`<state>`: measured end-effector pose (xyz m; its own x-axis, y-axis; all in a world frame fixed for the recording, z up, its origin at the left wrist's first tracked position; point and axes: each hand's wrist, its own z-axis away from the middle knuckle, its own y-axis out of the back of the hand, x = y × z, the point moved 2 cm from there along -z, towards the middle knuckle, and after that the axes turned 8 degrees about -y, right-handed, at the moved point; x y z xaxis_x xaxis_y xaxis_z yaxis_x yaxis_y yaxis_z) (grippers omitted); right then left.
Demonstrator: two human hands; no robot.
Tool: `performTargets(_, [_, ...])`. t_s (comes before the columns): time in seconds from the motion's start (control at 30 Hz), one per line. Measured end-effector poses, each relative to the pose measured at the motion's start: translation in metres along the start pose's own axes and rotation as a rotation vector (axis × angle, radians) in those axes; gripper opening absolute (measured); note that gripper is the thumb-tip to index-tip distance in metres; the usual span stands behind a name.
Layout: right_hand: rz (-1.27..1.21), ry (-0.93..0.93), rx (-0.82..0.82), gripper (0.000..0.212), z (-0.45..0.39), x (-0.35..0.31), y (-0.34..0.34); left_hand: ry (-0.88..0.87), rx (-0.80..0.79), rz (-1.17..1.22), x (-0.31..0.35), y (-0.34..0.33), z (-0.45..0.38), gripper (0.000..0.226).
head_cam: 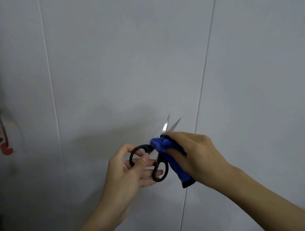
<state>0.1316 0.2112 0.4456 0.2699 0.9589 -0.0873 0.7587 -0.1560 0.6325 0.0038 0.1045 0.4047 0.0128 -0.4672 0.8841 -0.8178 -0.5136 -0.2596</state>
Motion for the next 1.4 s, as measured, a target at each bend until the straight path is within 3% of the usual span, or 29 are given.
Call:
performTargets(0.1, [-0.111,-0.171,0.054,0.016,-0.007,0.010,0.000,-0.011,-0.005,0.006,0.001,-0.001,0.001,0.007])
performTargets(0.27, [-0.023,-0.086,0.183,0.008,-0.014,0.014,0.004,-0.024,-0.027,0.000,-0.001,-0.003,0.003,0.008])
performTargets(0.4, [0.138,-0.120,0.248,0.009,-0.026,0.033,0.008,-0.002,-0.028,0.009,-0.005,-0.004,0.006,0.008])
performTargets(0.67, [0.188,-0.023,0.359,0.007,-0.023,0.032,0.010,0.038,-0.021,0.014,-0.009,-0.002,0.004,0.005])
performTargets(1.0, [0.418,0.312,0.199,0.032,0.015,0.020,-0.017,0.040,-0.002,0.025,-0.011,-0.002,0.005,0.008])
performTargets(1.2, [0.538,0.271,0.193,0.040,0.006,0.042,-0.013,0.050,-0.003,0.030,-0.016,0.000,0.007,0.006])
performTargets(1.4, [0.488,0.132,0.175,0.043,-0.001,0.053,-0.010,0.054,0.003,0.039,-0.017,0.001,0.007,0.006])
